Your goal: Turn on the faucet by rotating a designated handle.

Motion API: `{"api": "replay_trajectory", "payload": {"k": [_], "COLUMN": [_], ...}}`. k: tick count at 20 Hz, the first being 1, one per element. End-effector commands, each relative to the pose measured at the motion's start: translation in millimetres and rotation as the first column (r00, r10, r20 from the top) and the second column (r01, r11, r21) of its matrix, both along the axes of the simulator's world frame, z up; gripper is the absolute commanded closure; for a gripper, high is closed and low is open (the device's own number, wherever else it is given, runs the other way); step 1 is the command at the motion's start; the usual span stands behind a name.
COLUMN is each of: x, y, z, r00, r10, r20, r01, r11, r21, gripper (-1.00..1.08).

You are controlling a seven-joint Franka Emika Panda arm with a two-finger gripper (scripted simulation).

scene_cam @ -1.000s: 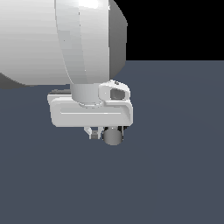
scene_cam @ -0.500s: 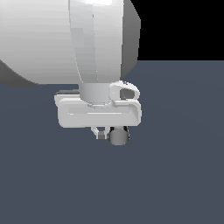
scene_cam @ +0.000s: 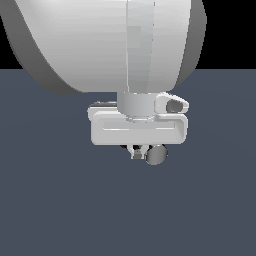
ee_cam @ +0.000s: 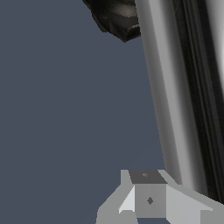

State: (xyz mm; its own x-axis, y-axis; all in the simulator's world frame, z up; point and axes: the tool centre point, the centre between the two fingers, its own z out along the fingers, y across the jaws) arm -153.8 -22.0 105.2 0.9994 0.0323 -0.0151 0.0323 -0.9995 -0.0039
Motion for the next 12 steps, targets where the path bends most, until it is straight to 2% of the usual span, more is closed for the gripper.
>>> {"api": "replay_trajectory", "payload": {"k": [1, 12], "x": [14, 19], "y": [-22, -74], "z": [-3, -3], "r00": [1.000, 1.000], "r10": [-0.017, -0.017], "r20": [0.015, 0.015], "r01": [0.017, 0.017], "r11": [1.000, 1.000], "r21": [-0.003, -0.003], "gripper": [1.08, 1.08]}}
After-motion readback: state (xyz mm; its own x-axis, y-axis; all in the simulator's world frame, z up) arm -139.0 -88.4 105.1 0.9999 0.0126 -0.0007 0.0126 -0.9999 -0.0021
